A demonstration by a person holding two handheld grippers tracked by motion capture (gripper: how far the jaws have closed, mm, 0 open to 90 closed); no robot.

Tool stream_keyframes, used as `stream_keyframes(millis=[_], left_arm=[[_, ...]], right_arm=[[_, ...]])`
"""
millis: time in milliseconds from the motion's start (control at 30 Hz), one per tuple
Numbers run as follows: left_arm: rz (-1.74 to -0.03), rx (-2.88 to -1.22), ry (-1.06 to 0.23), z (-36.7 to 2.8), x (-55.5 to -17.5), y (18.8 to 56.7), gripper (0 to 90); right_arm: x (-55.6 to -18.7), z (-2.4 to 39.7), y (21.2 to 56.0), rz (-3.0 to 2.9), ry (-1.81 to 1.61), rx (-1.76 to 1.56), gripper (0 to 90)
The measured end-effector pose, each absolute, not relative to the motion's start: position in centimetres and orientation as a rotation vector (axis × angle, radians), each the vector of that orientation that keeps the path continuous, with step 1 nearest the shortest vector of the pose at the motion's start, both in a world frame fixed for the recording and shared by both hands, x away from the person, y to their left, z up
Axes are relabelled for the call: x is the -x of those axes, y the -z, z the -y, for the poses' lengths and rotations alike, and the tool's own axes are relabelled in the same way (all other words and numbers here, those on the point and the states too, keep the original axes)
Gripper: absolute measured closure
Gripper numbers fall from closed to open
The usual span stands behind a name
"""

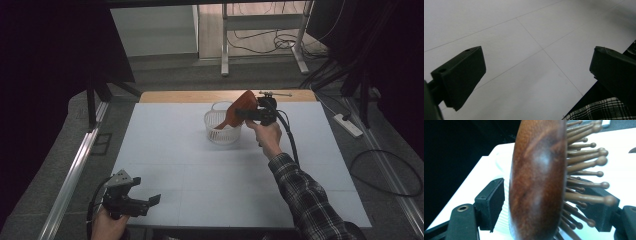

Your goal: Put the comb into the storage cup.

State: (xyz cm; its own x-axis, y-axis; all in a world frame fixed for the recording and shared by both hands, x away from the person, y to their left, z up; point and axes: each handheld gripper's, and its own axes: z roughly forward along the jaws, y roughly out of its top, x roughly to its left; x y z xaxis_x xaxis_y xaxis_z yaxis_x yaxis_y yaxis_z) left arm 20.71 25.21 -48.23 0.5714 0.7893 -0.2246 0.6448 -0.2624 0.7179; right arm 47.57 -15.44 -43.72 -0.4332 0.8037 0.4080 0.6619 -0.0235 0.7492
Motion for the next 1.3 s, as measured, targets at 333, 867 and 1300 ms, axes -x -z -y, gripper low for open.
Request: stream_keyframes(millis=[333, 867, 1300], left_arm=[[-1.148, -1.993, -0.225, -25.24, -20.72, 48.24, 0.4], [-1.147, -1.990, -0.224, -25.28, -20.71, 48.24, 0.3], [-1.159, -1.969, -0.229, -25.49, -20.65, 48.21, 0.0]], right_arm=[[-47.47, 15.28, 43.62, -2.104, -1.393, -1.543, 20.8], [-47.31, 15.36, 43.27, -2.138, -1.377, -1.492, 16.1], [-47.08, 15.75, 42.86, -2.192, -1.369, -1.442, 13.8]])
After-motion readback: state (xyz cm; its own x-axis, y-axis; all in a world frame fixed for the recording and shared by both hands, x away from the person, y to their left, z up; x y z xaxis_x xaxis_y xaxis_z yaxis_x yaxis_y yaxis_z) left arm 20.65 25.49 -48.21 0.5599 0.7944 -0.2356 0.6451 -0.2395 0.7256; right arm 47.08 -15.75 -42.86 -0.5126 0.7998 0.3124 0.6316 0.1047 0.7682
